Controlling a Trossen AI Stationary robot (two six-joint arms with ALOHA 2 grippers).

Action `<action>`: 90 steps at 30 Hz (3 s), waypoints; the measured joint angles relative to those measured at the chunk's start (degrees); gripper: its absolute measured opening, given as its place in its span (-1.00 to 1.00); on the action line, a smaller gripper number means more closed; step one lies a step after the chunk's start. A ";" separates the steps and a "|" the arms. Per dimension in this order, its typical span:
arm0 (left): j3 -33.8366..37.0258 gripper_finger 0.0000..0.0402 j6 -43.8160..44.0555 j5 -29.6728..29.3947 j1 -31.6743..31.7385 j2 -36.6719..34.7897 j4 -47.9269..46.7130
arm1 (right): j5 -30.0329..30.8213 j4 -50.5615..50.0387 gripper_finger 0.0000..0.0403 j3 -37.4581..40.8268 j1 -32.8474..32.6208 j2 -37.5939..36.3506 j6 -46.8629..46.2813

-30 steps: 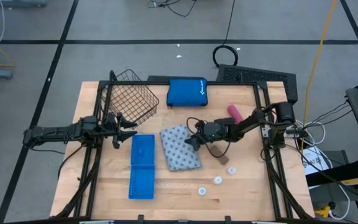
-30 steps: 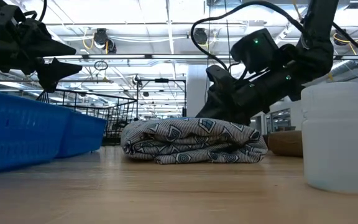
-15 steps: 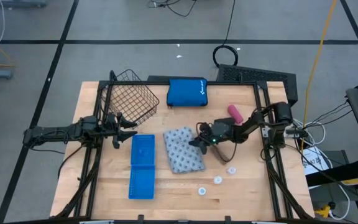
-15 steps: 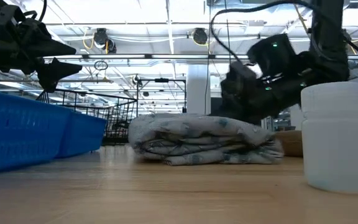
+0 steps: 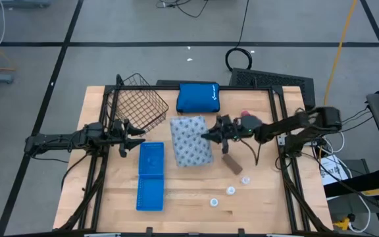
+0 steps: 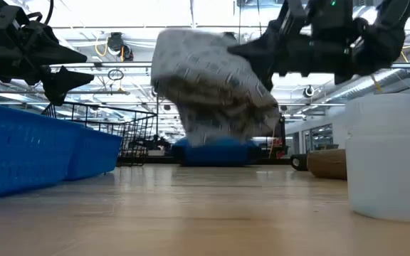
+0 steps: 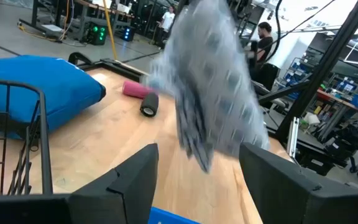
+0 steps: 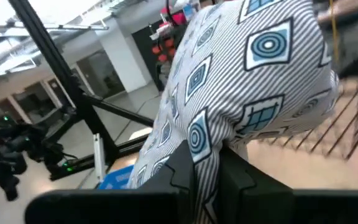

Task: Pick & place medical supplies in basket/bin
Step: Put the folded gray patient gown into the black wire basket

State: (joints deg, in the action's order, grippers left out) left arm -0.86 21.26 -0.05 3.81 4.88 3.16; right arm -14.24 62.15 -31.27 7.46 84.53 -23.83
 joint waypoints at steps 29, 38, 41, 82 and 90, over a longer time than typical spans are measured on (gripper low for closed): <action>-0.02 0.17 3.12 -8.51 0.01 -0.01 13.36 | -8.89 -9.25 -0.91 -0.07 5.69 -16.50 5.45; -0.02 0.17 8.28 -22.13 0.02 0.01 13.27 | -24.91 5.51 -0.91 -0.09 5.60 -16.52 -5.28; -0.02 0.17 7.37 -22.09 0.02 0.23 15.02 | -27.00 8.87 -0.91 -0.11 5.20 -16.52 -7.30; -40.98 0.76 -7.99 10.21 -4.79 69.44 34.53 | -26.31 9.89 -0.91 -0.13 5.31 -16.50 -2.25; -47.35 0.76 -9.00 12.74 -6.45 76.97 34.62 | -26.45 9.13 -0.91 -0.13 5.31 -16.50 -2.05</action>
State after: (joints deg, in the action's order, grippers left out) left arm -48.21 12.26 12.68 -2.63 81.85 37.78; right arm -40.69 71.27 -31.40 12.78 68.03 -25.88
